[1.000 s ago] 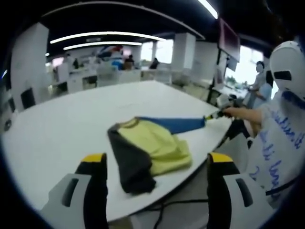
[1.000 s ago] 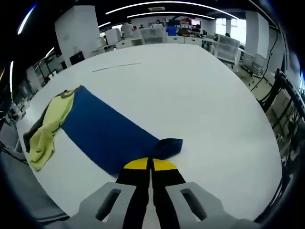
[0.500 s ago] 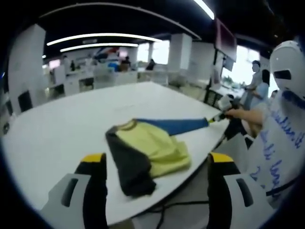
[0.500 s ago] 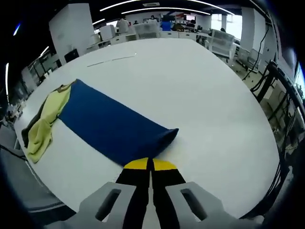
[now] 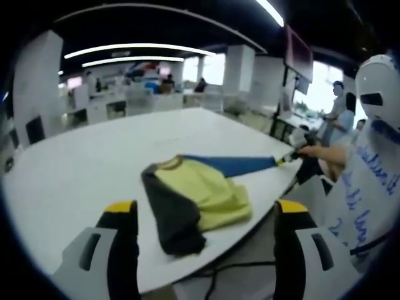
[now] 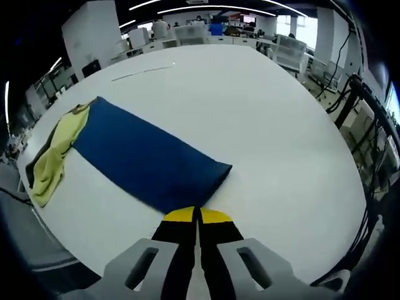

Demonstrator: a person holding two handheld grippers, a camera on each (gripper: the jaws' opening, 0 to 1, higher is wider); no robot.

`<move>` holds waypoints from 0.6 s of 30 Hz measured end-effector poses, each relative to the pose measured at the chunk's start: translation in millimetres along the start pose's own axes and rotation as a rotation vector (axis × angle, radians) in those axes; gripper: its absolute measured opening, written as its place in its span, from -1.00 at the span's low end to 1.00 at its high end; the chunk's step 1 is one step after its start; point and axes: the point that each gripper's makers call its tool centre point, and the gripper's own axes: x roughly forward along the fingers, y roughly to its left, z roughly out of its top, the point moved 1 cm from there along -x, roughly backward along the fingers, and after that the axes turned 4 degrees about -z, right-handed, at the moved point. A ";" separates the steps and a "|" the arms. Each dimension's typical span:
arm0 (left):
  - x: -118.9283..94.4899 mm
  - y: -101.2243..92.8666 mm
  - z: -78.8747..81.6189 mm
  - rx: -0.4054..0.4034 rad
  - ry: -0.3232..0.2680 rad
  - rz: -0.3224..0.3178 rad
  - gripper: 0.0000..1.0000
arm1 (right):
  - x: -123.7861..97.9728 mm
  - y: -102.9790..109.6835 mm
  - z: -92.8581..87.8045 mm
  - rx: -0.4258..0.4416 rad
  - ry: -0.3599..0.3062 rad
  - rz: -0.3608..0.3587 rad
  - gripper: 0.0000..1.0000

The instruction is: Fold the garment on the visible template until the final outline fits inside the template.

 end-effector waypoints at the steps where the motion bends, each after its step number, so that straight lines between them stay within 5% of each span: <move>1: -0.8 0.2 -0.4 -0.001 -0.001 0.002 0.72 | -1.1 1.7 0.0 0.002 -0.002 0.000 -0.97; 13: -2.1 2.1 0.2 -0.003 -0.014 0.003 0.72 | -11.7 9.0 6.2 -0.043 -0.029 -0.033 -0.84; 18: -3.4 3.6 -1.1 -0.005 -0.019 0.003 0.72 | 0.3 -16.3 9.0 -0.062 -0.039 -0.032 -0.68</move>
